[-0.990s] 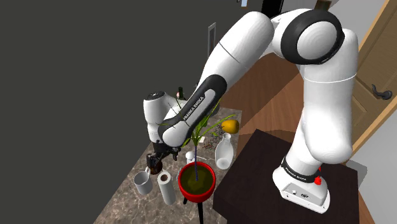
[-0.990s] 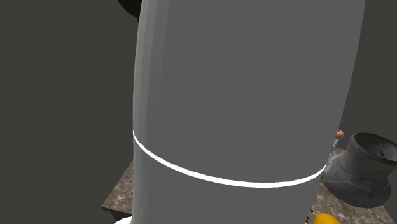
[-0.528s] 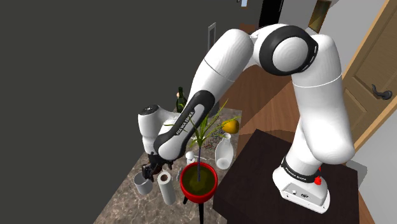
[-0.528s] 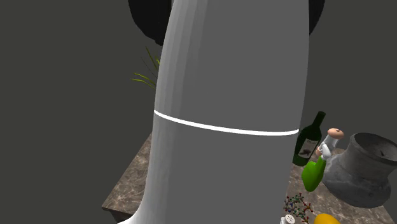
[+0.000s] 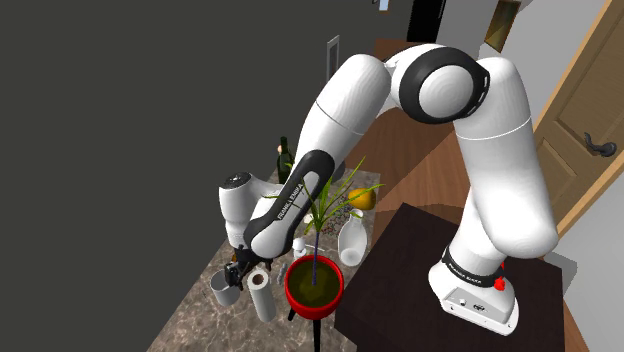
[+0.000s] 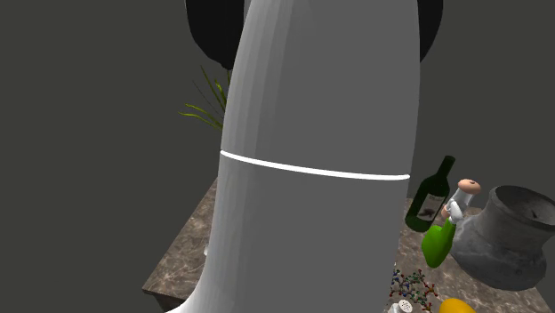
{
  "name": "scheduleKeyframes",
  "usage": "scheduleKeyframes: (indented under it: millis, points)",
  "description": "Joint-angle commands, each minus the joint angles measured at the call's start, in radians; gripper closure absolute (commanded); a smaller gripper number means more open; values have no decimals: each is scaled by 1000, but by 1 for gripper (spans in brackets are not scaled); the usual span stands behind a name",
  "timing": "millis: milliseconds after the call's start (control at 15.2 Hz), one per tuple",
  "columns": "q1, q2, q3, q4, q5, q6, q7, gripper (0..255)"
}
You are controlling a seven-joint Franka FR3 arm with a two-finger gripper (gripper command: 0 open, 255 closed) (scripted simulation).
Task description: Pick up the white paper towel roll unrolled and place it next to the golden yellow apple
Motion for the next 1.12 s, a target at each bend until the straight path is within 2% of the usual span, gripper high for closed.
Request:
scheduleKeyframes:
  millis: [0, 66, 132, 726, 1056]
  points:
    - [0, 0, 0, 0, 0, 0, 0, 0]
    - [0, 0, 0, 0, 0, 0, 0, 0]
    - [0, 0, 0, 0, 0, 0, 0, 255]
    - [0, 0, 0, 0, 0, 0, 0, 255]
    - [-11, -57, 14, -7, 16, -50, -6, 255]
